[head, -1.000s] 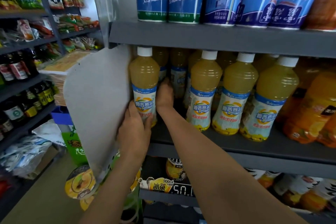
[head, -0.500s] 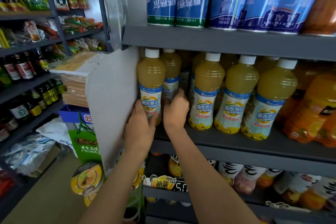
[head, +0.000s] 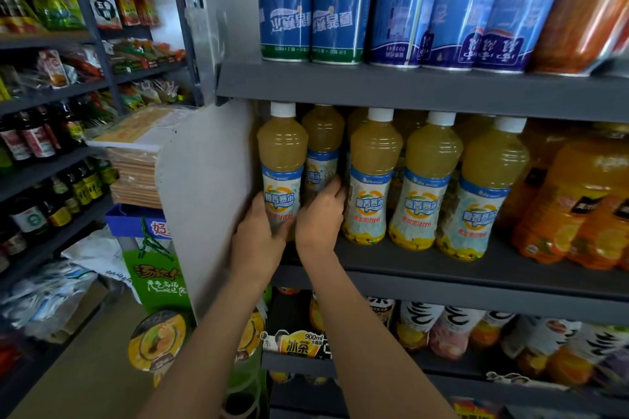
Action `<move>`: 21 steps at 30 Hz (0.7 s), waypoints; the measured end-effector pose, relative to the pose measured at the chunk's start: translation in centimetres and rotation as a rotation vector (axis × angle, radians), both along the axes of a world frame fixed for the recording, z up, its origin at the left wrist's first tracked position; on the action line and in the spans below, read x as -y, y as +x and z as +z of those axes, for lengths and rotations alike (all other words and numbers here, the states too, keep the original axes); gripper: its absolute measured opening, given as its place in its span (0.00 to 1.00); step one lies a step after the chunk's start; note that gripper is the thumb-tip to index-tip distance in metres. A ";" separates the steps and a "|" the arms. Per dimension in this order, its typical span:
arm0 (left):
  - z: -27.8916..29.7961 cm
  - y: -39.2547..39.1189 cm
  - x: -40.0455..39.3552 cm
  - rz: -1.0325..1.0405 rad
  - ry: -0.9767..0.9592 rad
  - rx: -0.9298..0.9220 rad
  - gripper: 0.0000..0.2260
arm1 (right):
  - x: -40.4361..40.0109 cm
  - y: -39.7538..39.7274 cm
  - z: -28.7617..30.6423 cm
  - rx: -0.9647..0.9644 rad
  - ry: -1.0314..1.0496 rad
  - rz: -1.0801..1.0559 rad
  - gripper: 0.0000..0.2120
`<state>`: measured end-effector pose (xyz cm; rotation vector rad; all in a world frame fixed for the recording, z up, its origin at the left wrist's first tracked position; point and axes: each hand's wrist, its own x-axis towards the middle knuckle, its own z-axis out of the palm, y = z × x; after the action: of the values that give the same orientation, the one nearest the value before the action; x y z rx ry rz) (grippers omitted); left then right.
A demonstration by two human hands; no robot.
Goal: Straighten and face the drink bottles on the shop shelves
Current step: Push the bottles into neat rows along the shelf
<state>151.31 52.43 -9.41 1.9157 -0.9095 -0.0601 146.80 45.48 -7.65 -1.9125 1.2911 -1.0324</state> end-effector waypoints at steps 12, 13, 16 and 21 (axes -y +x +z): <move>-0.4 -2.4 1.7 -0.123 -0.020 -0.001 0.26 | -1.1 -6.9 0.0 0.061 -0.333 0.114 0.15; -0.3 -2.5 1.7 -0.124 -0.016 -0.012 0.26 | -0.7 -7.5 0.3 0.067 -0.353 0.092 0.13; -0.1 -2.6 1.7 -0.145 -0.001 -0.037 0.27 | 0.2 -9.2 0.6 0.092 -0.373 0.030 0.11; -0.1 -2.8 1.9 -0.163 0.002 -0.059 0.27 | 0.8 -10.8 -0.4 0.001 -0.310 -0.014 0.18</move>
<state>148.55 50.53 -9.54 1.8290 -1.0236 -0.2137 135.97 44.64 -8.04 -2.1298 1.2001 -1.3038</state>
